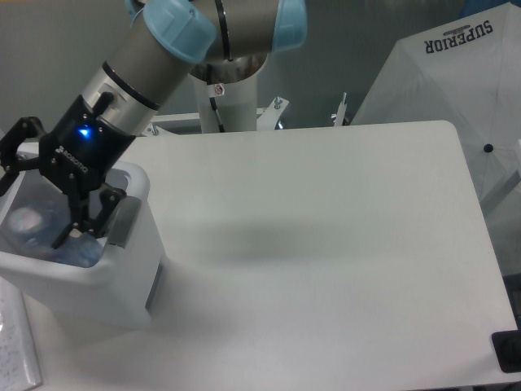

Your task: Place the trash in the trash can

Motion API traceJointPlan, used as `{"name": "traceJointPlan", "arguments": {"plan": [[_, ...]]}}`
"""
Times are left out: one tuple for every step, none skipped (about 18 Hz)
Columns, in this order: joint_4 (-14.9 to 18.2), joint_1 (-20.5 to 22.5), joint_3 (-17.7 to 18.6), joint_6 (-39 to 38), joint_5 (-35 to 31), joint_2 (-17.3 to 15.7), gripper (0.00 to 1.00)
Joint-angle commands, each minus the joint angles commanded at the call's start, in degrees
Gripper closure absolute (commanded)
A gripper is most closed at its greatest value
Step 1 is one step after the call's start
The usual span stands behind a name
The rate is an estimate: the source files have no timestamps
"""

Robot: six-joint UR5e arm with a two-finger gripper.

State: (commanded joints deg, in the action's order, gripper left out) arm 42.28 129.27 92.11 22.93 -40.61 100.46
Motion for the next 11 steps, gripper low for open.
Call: {"name": "traceJointPlan", "arguments": {"plan": [[0.09, 1.32, -0.43, 1.14, 0.00, 0.00, 0.00], [0.09, 2.64, -0.61, 2.80, 0.00, 0.09, 0.00], [0.09, 4.22, -0.61, 4.30, 0.00, 0.09, 0.00], [0.17, 5.89, -0.61, 5.53, -0.09, 0.26, 0.00], [0.26, 7.64, -0.53, 6.85, -0.09, 0.26, 0.00], [0.26, 9.23, -0.53, 7.99, -0.09, 0.26, 0.00], [0.26, 10.98, -0.53, 8.70, -0.09, 0.35, 0.00], [0.26, 12.74, -0.53, 9.06, -0.09, 0.44, 0.00], [0.26, 14.58, -0.44, 9.50, -0.09, 0.70, 0.00], [0.35, 16.26, -0.18, 10.28, -0.09, 0.88, 0.00], [0.35, 17.40, 0.17, 11.42, -0.09, 1.23, 0.00]]}}
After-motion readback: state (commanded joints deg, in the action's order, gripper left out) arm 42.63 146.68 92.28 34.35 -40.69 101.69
